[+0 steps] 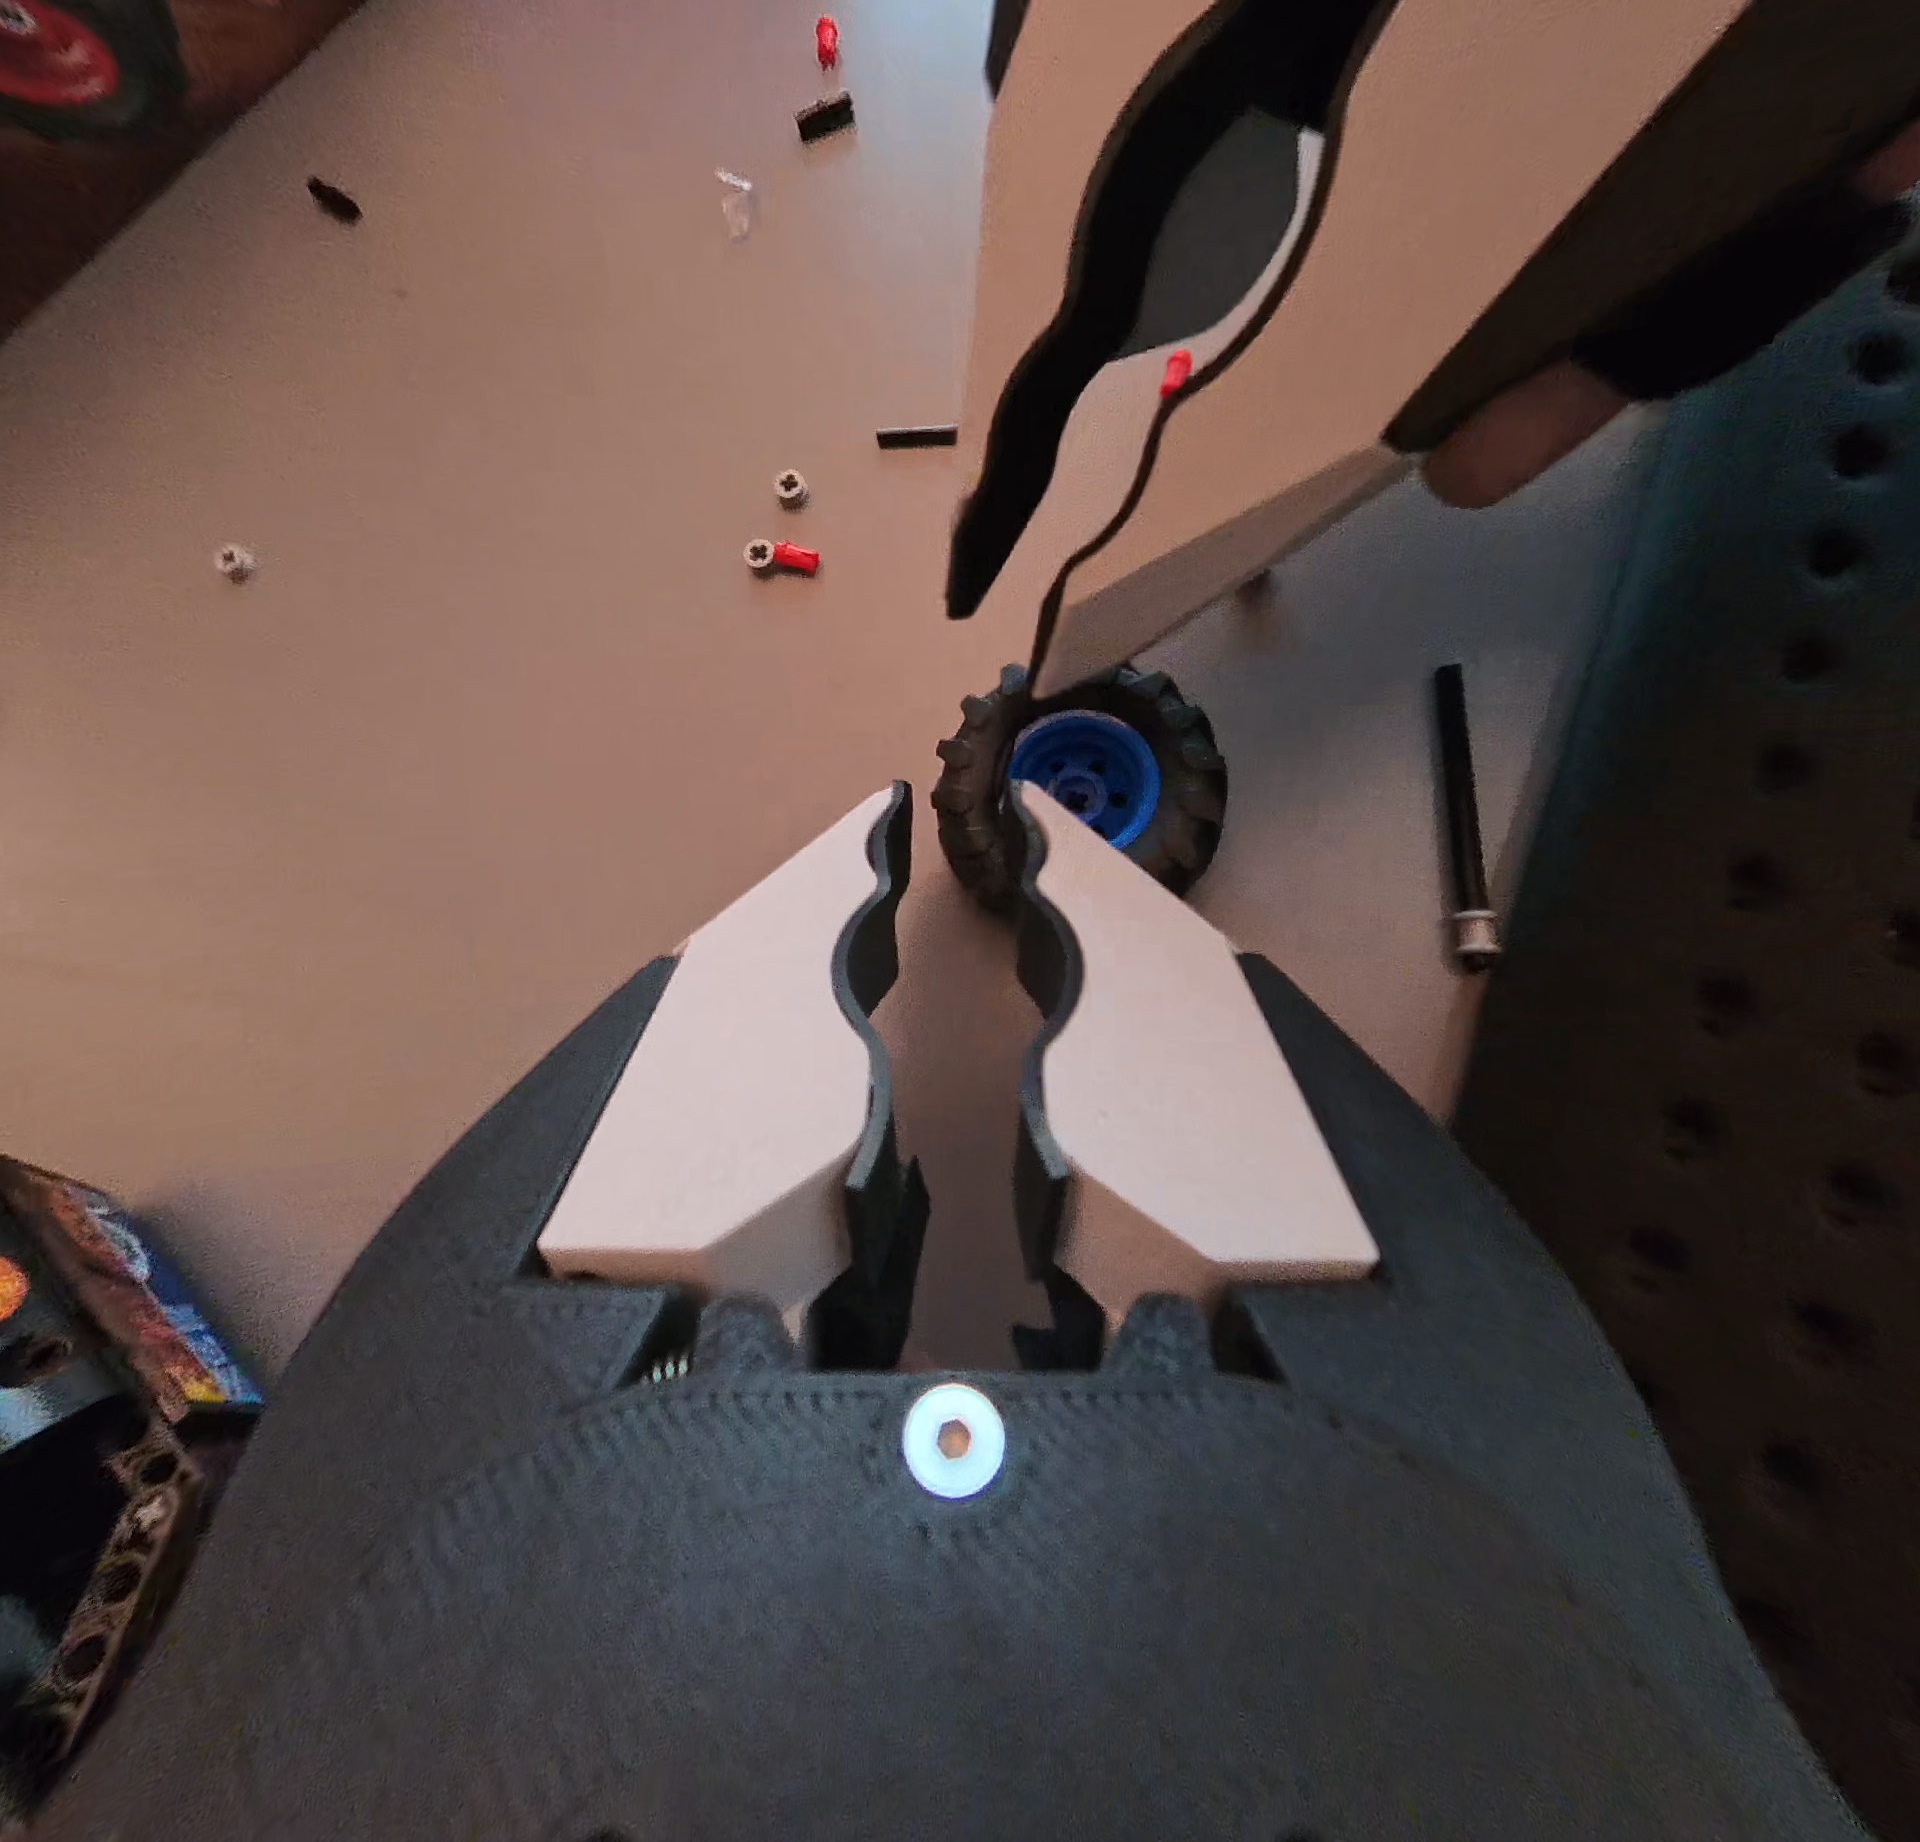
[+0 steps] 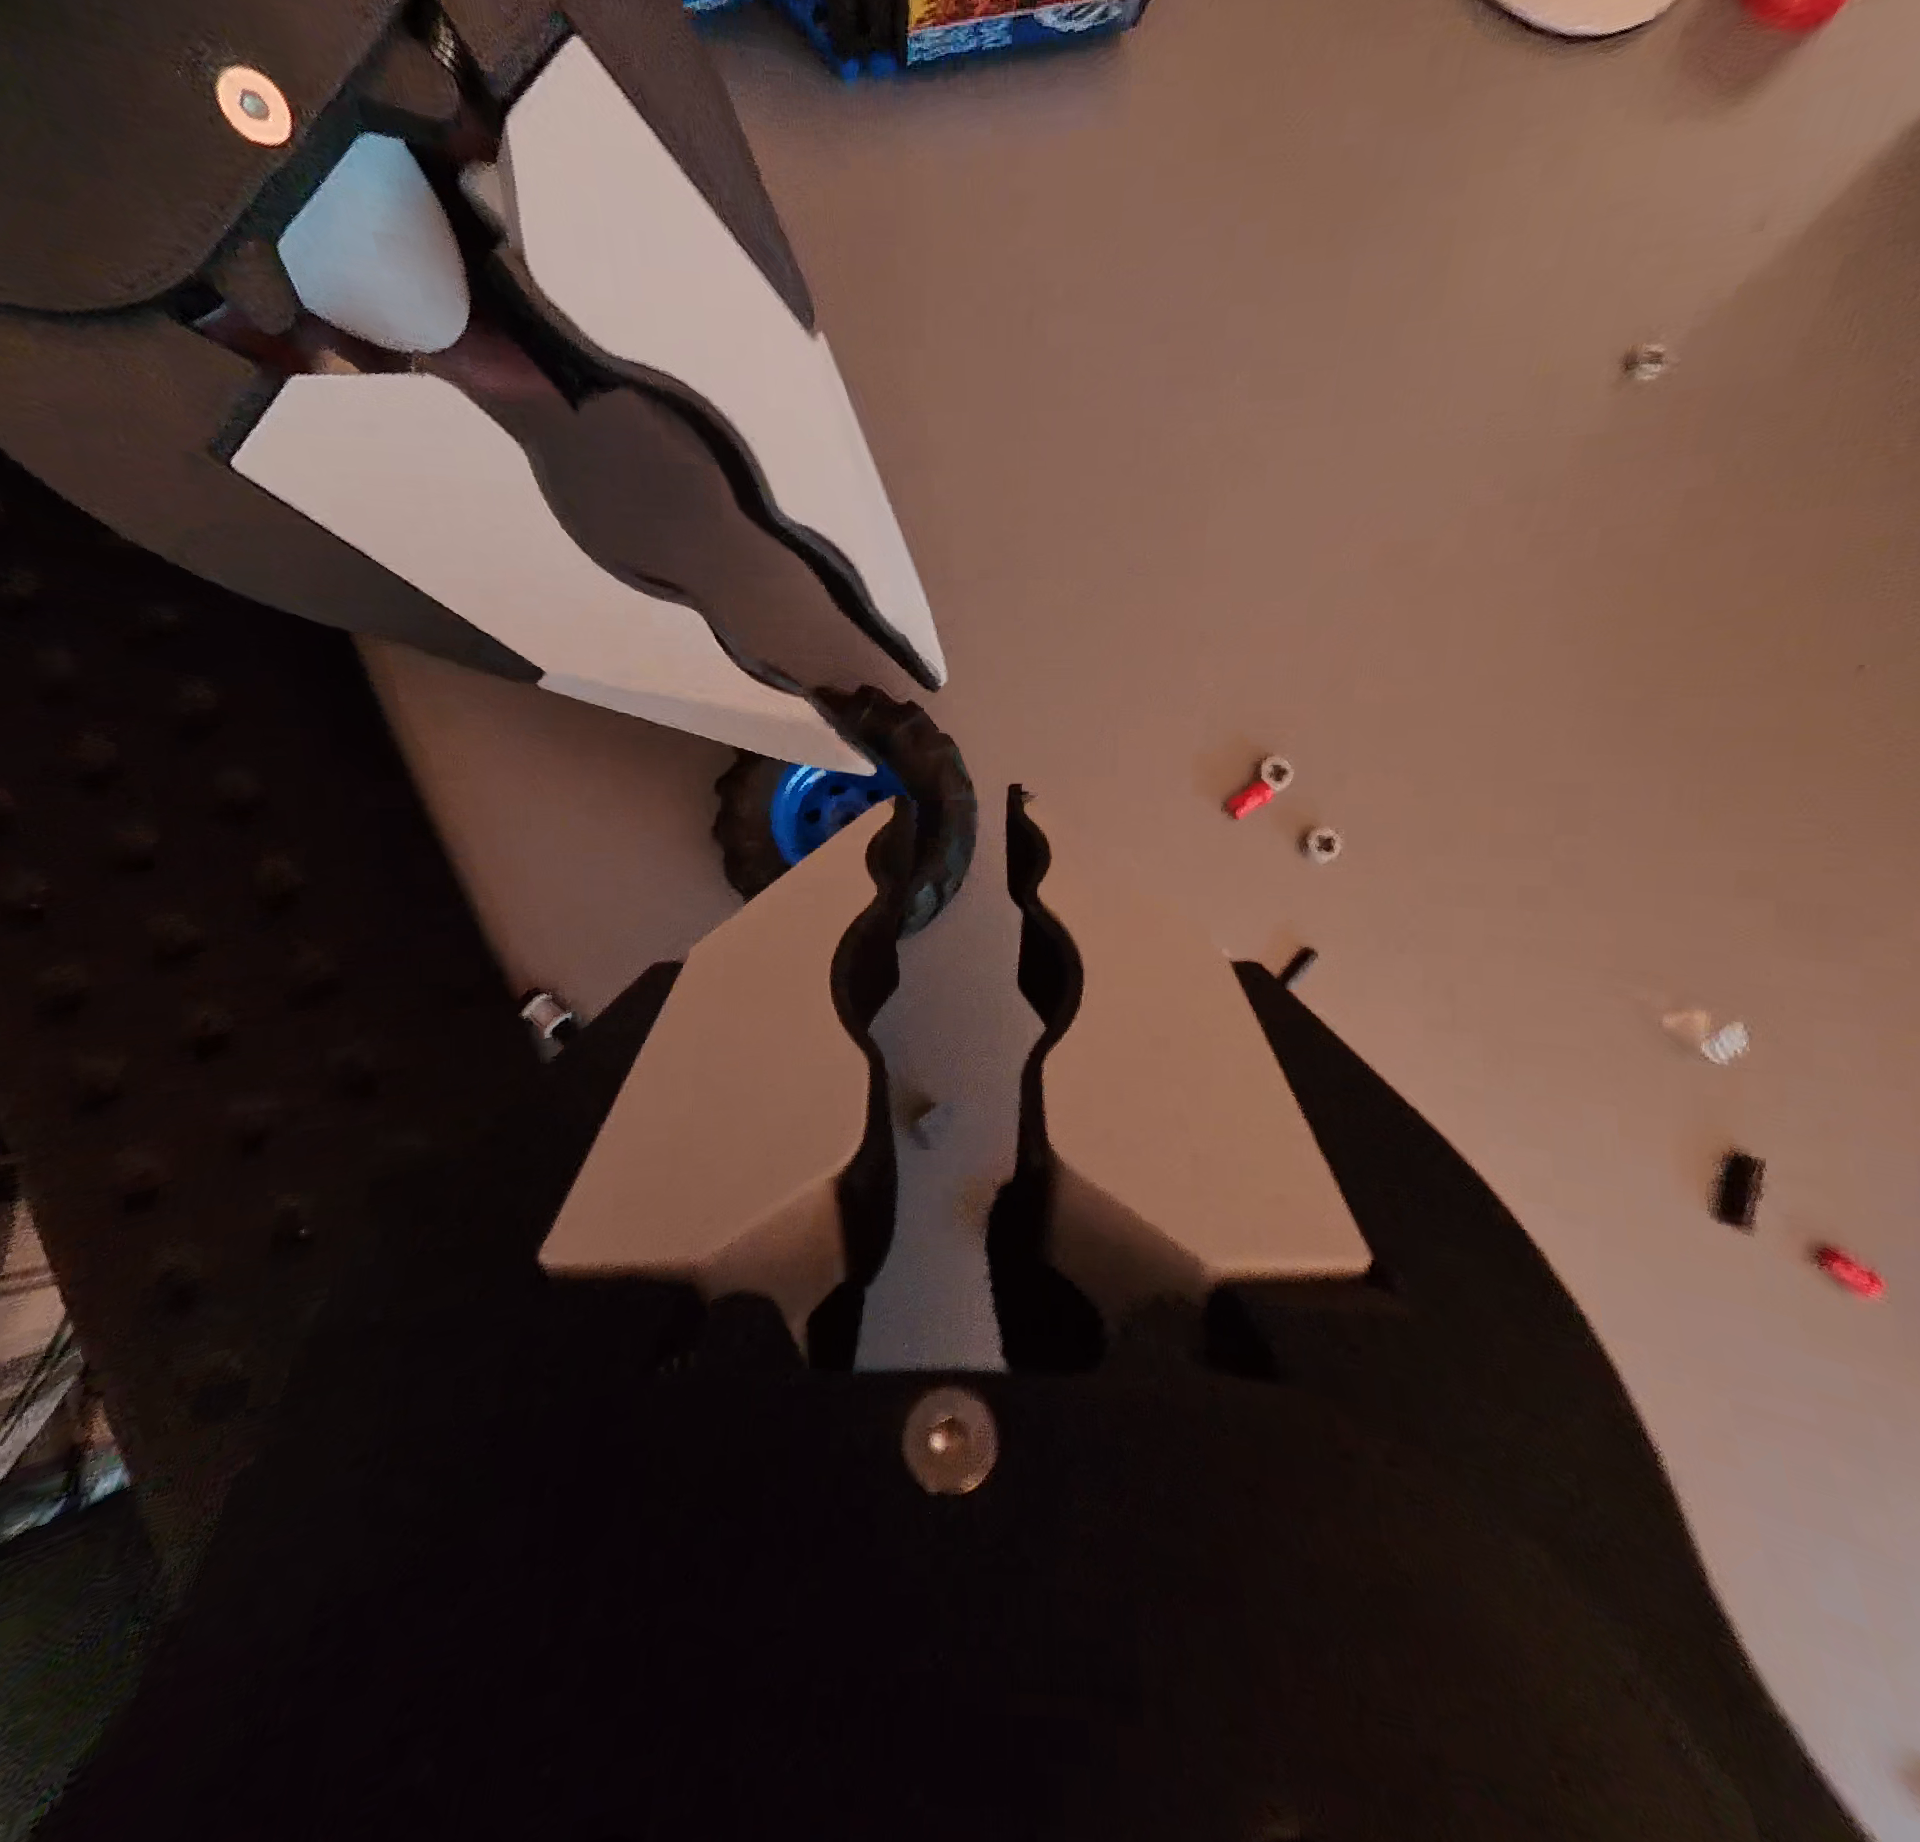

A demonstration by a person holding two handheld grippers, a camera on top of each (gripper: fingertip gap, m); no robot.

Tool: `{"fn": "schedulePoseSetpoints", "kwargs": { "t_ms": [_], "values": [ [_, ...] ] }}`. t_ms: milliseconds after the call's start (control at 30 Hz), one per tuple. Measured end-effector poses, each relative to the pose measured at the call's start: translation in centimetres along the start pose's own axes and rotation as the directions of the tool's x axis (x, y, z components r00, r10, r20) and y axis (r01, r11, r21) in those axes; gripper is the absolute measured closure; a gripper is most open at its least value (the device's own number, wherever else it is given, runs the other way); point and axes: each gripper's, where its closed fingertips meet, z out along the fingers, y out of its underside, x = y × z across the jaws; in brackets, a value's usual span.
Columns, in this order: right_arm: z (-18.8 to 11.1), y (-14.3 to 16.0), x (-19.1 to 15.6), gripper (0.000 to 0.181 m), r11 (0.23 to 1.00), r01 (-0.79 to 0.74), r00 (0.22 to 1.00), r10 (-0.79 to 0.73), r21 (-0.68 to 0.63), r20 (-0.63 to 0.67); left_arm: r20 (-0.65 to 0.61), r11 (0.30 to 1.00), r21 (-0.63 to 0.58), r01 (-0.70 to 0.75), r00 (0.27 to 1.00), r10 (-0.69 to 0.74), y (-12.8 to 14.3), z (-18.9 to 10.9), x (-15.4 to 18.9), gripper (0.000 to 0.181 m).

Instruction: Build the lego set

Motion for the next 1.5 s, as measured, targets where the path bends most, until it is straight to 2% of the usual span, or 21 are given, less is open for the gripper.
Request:
{"fn": "schedulePoseSetpoints", "kwargs": {
  "t_ms": [100, 167, 267, 400, 633, 867, 1033, 1133, 1500],
  "values": [
    [1.4, 0.2, -0.2, 0.169, 0.999, 0.018, 0.996, -0.015, -0.027, 0.088, -0.003, 0.999, -0.005, 0.042, 0.999, -0.042, 0.0, 0.1, -0.2, 0.168],
    [2.0, 0.3, -0.2, 0.168, 0.999, 0.028, 0.995, -0.024, -0.031, 0.098, -0.025, 0.995, 0.01, 0.096, 0.995, -0.096, 0.0, 0.1, -0.2, 0.168],
    [2.1, 0.2, -0.3, 0.168, 1.0, -0.023, 0.99, 0.024, -0.01, 0.141, -0.07, 0.989, 0.035, 0.144, 0.987, -0.142, 0.1, 0.2, -0.2, 0.167],
    [1.7, -0.5, -0.7, 0.174, 0.993, -0.103, 0.965, 0.085, 0.061, 0.247, -0.113, 0.992, 0.039, 0.124, 0.987, -0.119, 0.2, 0.2, 0.3, 0.167],
    [1.9, -0.3, -0.7, 0.175, 0.999, -0.02, 0.978, 0.012, 0.033, 0.208, -0.122, 0.994, 0.035, 0.103, 0.988, -0.098, 0.5, 0.5, 0.6, 0.162],
    [2.5, -0.2, -0.4, 0.175, 0.997, 0.079, 0.992, -0.08, 0.015, 0.098, -0.103, 0.992, 0.058, 0.113, 0.989, -0.106, 0.5, 0.6, 0.5, 0.16],
    [2.0, -0.2, -0.6, 0.176, 0.997, 0.024, 0.992, -0.033, 0.073, 0.125, -0.092, 0.991, 0.063, 0.116, 0.99, -0.11, 0.5, -0.2, 0.3, 0.155],
    [1.8, -0.1, -0.5, 0.176, 0.995, 0.014, 0.994, -0.024, 0.097, 0.102, -0.106, 0.979, 0.095, 0.18, 0.98, -0.17, 0.7, -1.2, -0.3, 0.162],
    [1.7, 0.0, -0.4, 0.171, 0.998, -0.003, 0.994, -0.004, 0.06, 0.11, -0.105, 0.971, 0.093, 0.221, 0.972, -0.211, 0.8, -1.1, -0.3, 0.164]
  ]
}}
